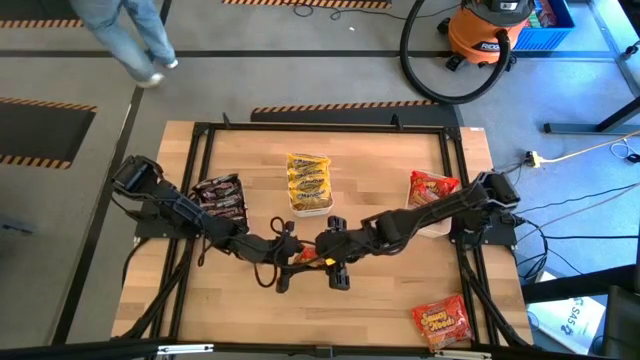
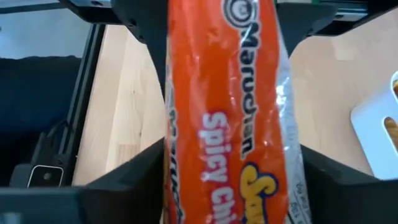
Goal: Sort Maruchan noodles
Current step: Put the left orange noodle pack into the right white bin
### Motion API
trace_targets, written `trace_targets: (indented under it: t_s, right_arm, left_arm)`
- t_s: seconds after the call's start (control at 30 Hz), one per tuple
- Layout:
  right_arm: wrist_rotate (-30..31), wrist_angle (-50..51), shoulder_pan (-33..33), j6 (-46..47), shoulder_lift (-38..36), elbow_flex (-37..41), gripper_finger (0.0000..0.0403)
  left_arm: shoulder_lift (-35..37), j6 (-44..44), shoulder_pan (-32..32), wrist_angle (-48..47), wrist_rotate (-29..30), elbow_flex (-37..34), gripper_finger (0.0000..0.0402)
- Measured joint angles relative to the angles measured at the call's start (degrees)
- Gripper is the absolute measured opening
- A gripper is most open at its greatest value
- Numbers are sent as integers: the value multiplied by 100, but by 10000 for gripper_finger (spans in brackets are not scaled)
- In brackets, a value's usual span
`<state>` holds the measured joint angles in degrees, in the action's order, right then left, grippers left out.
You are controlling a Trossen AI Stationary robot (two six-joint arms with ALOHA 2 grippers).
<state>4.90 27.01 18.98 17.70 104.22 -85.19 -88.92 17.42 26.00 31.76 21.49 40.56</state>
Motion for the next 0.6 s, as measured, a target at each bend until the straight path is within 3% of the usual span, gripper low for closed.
trace_targets:
  t_s: [0.27,0.43,0.6]
  right_arm:
    - [1,-4,2,-45,-35,2,137]
    - [-1,101,22,-150,-96,4,128]
    - [299,882,143,40,-565,4,128]
  left_arm:
    - [2,6,0,-8,50,0,192]
    - [60,17,2,-84,1,0,239]
    - [409,87,20,-720,-106,9,251]
